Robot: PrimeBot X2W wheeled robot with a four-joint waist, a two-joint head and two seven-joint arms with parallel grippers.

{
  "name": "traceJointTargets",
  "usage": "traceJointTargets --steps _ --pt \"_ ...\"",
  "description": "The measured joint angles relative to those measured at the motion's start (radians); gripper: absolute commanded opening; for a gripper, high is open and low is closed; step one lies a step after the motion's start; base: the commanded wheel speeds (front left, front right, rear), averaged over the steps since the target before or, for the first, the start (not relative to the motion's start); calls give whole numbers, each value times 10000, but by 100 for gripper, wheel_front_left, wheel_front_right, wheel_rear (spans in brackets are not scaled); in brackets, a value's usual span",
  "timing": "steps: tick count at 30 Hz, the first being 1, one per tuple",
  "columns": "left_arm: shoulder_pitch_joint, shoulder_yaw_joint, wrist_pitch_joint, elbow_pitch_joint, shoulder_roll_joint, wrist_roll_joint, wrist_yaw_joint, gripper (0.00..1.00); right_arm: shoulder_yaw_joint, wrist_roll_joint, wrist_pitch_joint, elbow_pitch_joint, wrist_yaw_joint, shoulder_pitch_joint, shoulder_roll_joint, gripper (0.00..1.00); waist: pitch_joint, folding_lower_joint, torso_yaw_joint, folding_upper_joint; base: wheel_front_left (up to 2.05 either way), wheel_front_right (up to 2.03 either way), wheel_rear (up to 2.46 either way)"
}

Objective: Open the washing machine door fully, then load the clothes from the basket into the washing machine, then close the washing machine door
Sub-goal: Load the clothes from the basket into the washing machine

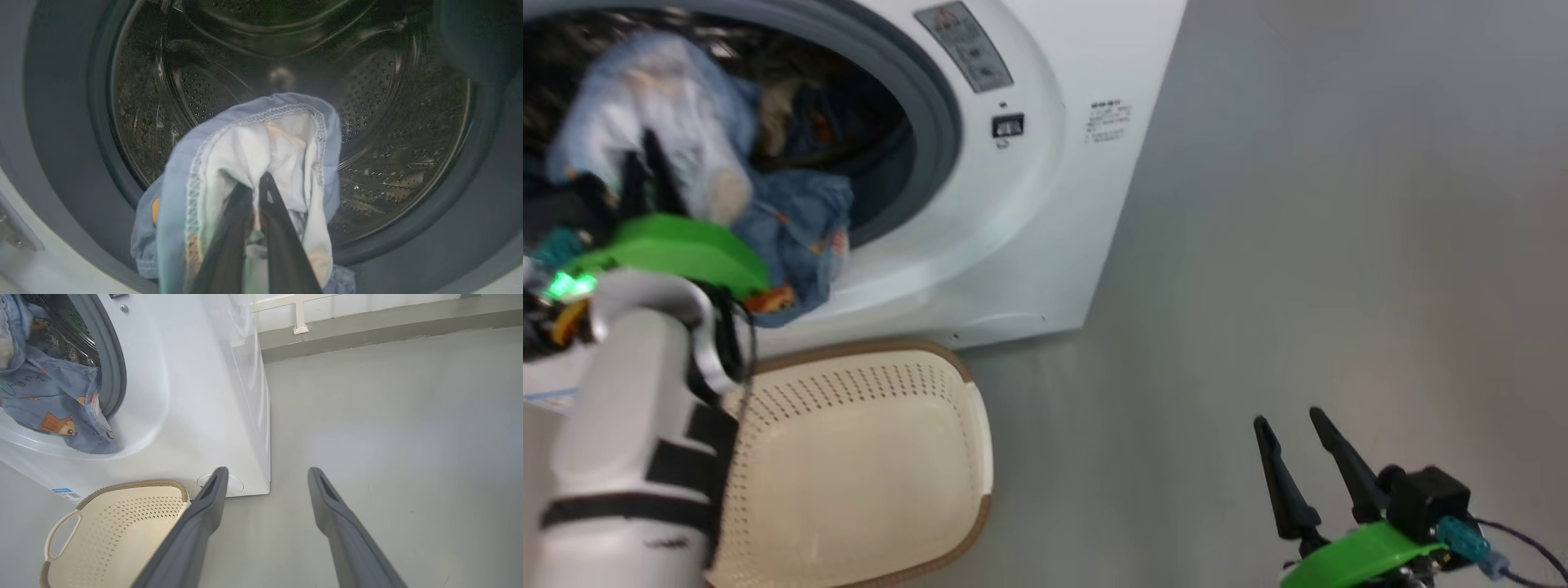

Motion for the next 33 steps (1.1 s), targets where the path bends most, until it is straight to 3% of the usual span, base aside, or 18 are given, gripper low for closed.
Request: traceJointTargets --steps 6,13,28,33 --pt "-1819 380 0 1348 830 330 -73 0 276 267 0 6 0 -735 -8 100 1190 1 -602 0 0 0 0" --pt "-3280 848 0 2153 1411 566 -71 0 579 579 0 42 0 -1022 -2 100 2324 0 -1409 0 0 0 0" --pt "-5008 995 0 2757 2115 1325 54 0 782 665 0 69 0 -1214 15 100 3537 -2 -2706 0 0 0 0" --pt "-5699 1208 0 2080 2138 1398 13 0 779 663 0 61 0 -1215 19 100 3754 -3 -2824 0 0 0 0"
